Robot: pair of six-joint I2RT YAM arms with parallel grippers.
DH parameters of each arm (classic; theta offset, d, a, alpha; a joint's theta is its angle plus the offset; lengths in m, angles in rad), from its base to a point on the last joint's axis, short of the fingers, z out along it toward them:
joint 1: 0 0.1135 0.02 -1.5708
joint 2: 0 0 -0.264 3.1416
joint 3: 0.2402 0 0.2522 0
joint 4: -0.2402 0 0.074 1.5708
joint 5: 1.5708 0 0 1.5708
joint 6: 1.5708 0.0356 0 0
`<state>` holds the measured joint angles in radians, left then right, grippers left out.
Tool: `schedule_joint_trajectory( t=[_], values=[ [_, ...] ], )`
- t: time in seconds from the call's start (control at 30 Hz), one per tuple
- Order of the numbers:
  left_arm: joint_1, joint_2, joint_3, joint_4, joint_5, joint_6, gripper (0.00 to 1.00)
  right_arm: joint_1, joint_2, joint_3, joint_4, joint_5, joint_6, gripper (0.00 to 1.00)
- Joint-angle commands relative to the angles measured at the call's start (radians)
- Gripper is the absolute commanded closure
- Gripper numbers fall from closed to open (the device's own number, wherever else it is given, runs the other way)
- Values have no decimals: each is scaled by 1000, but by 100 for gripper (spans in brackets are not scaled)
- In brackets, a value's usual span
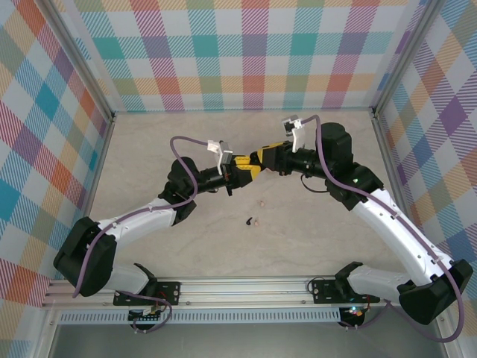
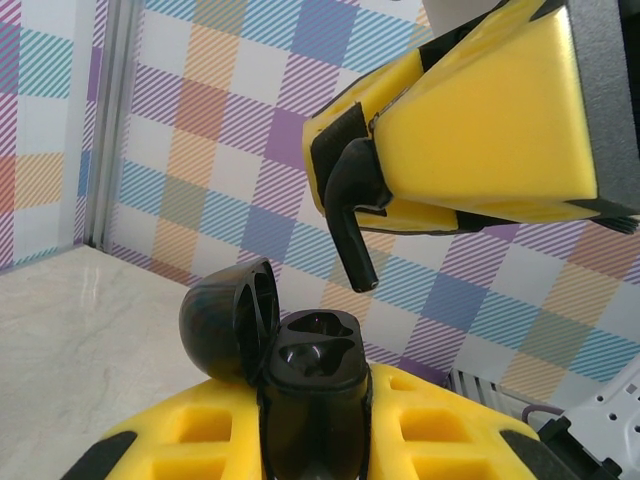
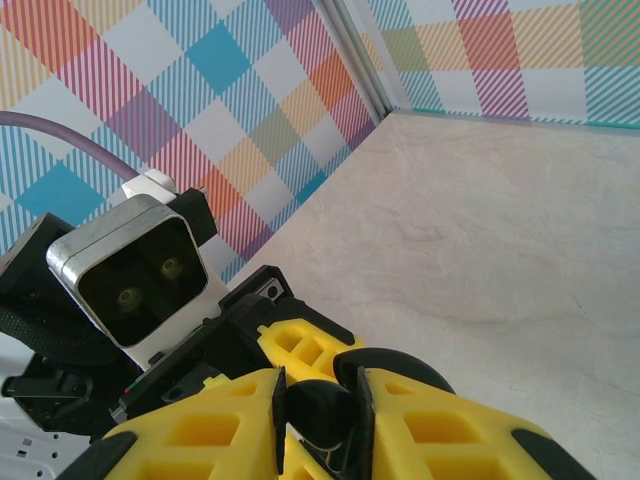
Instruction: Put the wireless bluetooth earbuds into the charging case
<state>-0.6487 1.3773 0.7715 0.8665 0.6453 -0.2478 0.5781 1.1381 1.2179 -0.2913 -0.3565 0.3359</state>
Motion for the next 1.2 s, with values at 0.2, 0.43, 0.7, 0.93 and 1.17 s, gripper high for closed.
schedule_joint_trajectory(
  t=[0.2,0.43,0.7,0.93,1.17],
  values=[
    [-19,-35,52,19,5,-23,80,8,11,5,20,5,-4,73],
    [-19,-37,54,15,7,-33,80,8,15,6,20,3,-5,72],
    [-19,-34,59,0,-22,-48,80,9,18,2,17,-4,-5,72],
    [-19,-29,64,2,-44,-64,80,10,17,-1,1,-6,-12,72],
    [-18,-32,62,4,-46,-66,80,9,15,-8,-17,9,-14,72]
  ],
)
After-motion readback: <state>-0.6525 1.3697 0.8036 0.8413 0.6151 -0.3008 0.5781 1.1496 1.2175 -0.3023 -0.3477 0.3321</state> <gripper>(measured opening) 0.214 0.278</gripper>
